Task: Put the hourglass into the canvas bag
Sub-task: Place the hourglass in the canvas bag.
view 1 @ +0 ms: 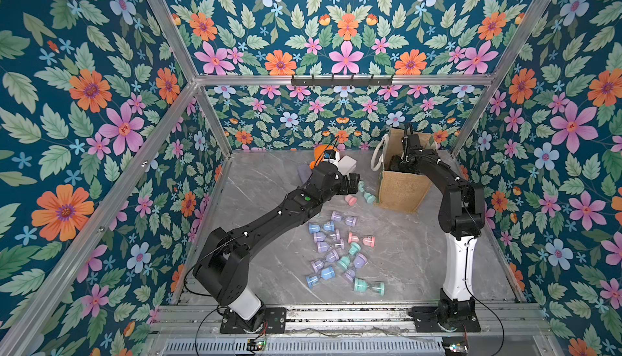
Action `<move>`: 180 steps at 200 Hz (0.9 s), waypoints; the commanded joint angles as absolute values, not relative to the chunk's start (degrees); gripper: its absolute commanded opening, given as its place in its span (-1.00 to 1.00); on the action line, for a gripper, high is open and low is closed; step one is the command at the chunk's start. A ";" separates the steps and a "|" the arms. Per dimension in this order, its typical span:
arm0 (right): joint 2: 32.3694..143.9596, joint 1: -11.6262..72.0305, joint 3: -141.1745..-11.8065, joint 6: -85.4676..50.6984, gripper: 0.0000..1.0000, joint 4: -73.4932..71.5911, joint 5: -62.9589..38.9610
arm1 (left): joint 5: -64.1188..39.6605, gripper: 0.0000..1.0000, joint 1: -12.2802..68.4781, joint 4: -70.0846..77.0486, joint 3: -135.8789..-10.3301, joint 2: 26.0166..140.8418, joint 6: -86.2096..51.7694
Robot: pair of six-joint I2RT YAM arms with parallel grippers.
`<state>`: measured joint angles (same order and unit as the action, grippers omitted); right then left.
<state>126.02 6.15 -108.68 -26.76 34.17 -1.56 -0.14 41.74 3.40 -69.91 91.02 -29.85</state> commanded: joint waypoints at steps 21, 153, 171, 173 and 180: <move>120.57 6.12 -110.13 -26.39 0.44 36.94 -1.59 | -0.16 1.00 41.68 4.04 -69.83 89.50 -30.01; 90.35 13.42 -99.83 -28.49 0.74 45.79 -4.80 | 0.09 1.00 42.56 2.09 -58.72 75.62 -33.60; 85.34 16.50 -95.36 -29.44 0.77 46.53 -3.03 | 0.41 1.00 43.11 0.86 -55.61 72.93 -34.01; 84.88 16.80 -94.97 -29.73 0.77 46.68 -2.76 | 0.54 1.00 43.08 0.70 -55.32 72.66 -34.08; 82.90 17.96 -92.54 -30.62 0.78 46.51 -2.09 | 0.89 1.00 43.26 0.09 -54.25 71.72 -34.17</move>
